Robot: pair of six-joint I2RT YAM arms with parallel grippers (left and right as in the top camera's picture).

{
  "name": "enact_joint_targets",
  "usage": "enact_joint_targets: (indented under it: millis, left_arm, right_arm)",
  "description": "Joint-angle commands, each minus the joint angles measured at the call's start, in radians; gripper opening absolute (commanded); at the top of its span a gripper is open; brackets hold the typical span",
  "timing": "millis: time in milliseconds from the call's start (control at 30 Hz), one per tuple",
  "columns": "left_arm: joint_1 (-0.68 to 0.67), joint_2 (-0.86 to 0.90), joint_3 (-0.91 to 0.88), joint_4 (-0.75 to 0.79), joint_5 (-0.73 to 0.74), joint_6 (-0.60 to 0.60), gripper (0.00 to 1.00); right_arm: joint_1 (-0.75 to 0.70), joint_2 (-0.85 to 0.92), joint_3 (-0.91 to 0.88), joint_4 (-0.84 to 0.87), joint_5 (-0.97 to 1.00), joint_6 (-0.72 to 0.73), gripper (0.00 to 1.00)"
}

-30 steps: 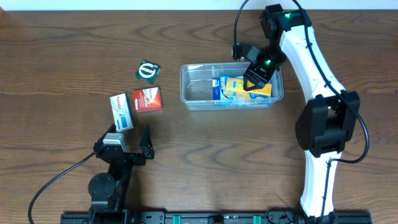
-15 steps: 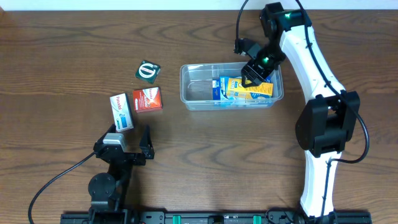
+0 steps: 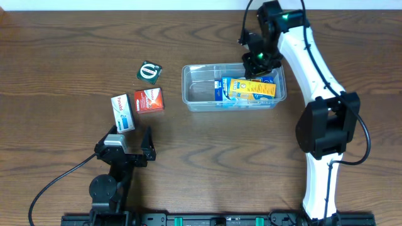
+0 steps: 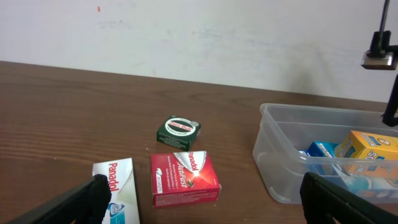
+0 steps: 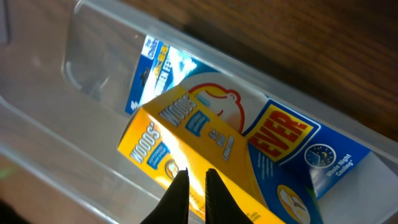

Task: Pack container
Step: 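Lay the yellow box on the blue box and release it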

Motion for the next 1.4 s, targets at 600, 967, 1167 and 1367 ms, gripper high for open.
enact_joint_targets:
  millis: [600,967,1167,1367]
  left_arm:
    - [0.004,-0.006,-0.016,-0.035,0.011,0.01,0.98]
    - [0.004,-0.006,-0.016,-0.035,0.011,0.01,0.98]
    - [0.004,-0.006,-0.016,-0.035,0.011,0.01,0.98]
    - [0.004,-0.006,-0.016,-0.035,0.011,0.01,0.98]
  right_arm:
    - [0.086,0.003,0.016,0.066,0.272,0.19,0.06]
    - [0.086,0.016,-0.032,0.079,0.28,0.178,0.01]
    - [0.086,0.016,-0.041,0.08,0.28,0.169,0.01]
    - [0.086,0.016,-0.047,0.072,0.279,0.166,0.01]
